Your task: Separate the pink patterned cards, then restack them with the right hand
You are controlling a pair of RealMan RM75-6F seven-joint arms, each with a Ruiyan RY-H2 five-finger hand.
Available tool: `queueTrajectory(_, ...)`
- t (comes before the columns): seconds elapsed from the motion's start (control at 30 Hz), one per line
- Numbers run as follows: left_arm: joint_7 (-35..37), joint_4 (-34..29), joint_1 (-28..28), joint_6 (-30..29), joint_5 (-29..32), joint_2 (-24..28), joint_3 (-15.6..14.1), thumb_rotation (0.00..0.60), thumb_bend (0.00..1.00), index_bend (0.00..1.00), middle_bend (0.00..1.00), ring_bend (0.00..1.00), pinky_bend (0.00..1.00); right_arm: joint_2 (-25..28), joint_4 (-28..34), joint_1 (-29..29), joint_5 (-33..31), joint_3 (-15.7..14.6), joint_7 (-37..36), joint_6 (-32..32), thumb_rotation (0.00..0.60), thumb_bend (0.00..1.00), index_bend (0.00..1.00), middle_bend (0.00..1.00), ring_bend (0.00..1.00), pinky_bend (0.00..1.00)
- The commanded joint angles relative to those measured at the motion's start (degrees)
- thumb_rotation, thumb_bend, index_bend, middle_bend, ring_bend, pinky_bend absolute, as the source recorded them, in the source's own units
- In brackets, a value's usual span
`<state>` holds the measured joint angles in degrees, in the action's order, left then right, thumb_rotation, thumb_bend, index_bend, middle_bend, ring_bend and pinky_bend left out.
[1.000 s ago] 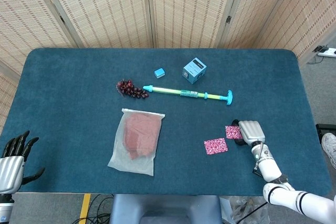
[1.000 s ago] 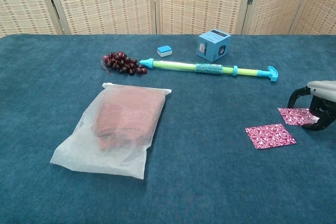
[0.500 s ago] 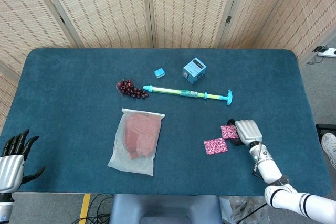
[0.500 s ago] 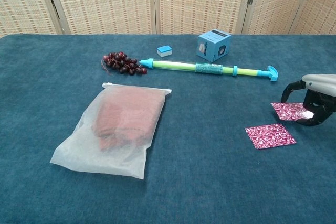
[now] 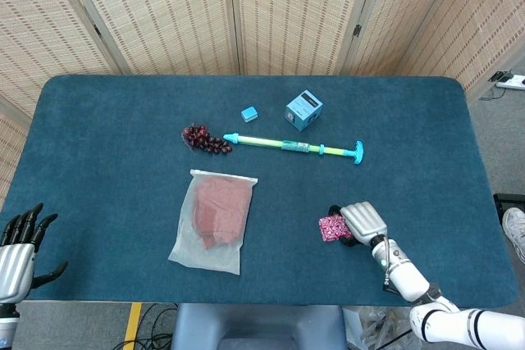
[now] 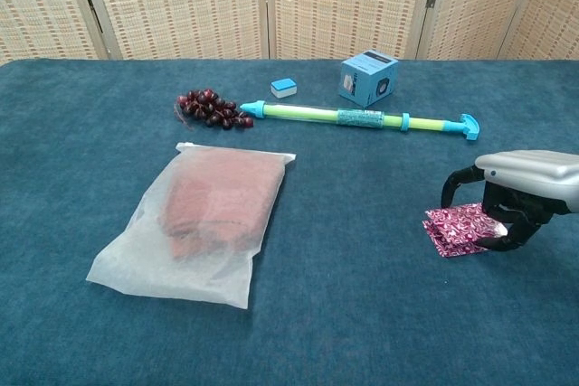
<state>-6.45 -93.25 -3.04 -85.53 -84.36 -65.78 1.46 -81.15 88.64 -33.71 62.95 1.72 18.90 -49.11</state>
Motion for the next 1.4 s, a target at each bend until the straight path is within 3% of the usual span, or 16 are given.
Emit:
queueTrajectory(0.03,0.1,0.2,0.0,0.0,0.1,-0.1,0.0,0.600,0.23,0.17,0.03,0.02,0.09,-0.1,0.0,0.1,0.1,-0.4,0.4,-0.1,0.600,0.35,0.39,0.93,1.00,1.00)
queueTrajectory(0.67,0.3,0.3,0.1,0.3,0.2,-0.1,0.0,0.600,0.23,0.17,0.03,0.02,0.09,-0.1,-0.2,-0.1,-0.1,-1.1,0.7,0.1,0.600,0.35,0.38,0.92,1.00,1.00)
queueTrajectory(1.4,1.5,1.0,-0.1,0.5,0.1,-0.4,0.1,0.600,0.23,0.16,0.03,0.02,0.09,0.7,0.6,0.3,1.0,-1.2,-0.5,-0.7,0.600,0.35,0.21,0.92,1.00,1.00)
